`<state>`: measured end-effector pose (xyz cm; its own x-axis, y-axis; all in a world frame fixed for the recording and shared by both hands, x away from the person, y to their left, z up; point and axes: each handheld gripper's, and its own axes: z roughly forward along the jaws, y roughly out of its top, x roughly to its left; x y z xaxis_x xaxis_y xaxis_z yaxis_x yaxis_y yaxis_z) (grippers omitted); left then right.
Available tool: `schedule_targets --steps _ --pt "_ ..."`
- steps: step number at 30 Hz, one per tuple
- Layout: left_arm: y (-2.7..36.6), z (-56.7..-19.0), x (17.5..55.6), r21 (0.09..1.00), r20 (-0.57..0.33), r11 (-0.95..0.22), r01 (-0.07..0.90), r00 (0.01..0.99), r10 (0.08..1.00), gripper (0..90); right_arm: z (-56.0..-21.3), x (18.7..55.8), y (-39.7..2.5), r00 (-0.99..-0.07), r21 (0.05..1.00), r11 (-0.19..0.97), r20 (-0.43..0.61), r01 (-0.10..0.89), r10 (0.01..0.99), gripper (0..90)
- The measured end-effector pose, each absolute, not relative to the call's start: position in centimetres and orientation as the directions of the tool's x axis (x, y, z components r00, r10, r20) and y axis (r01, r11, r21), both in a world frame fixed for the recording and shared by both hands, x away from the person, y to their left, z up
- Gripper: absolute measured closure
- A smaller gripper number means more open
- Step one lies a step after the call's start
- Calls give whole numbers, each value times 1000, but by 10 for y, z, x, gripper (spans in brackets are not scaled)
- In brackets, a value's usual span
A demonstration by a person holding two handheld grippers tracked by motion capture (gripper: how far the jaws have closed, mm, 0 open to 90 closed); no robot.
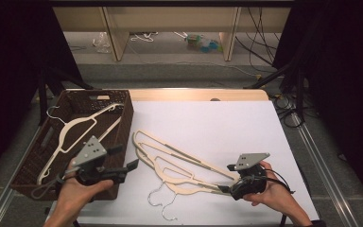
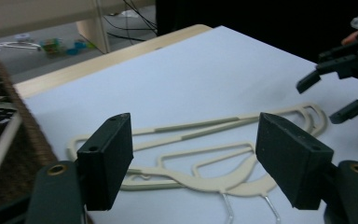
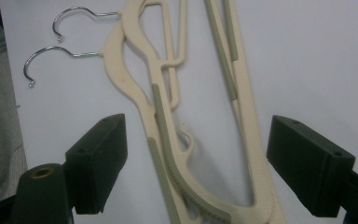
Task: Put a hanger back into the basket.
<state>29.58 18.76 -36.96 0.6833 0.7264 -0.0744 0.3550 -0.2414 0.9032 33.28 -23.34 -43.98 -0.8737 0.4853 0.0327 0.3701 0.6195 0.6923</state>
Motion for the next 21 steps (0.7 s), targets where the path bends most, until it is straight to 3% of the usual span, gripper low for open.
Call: schedule_targets --steps 9,21 --pt "167 -410 286 888 -87 -278 366 727 681 267 -444 329 -221 -894 680 647 27 345 448 247" --pt "164 -428 281 893 -80 -285 350 744 663 215 -450 327 -217 -899 672 656 30 342 438 242"
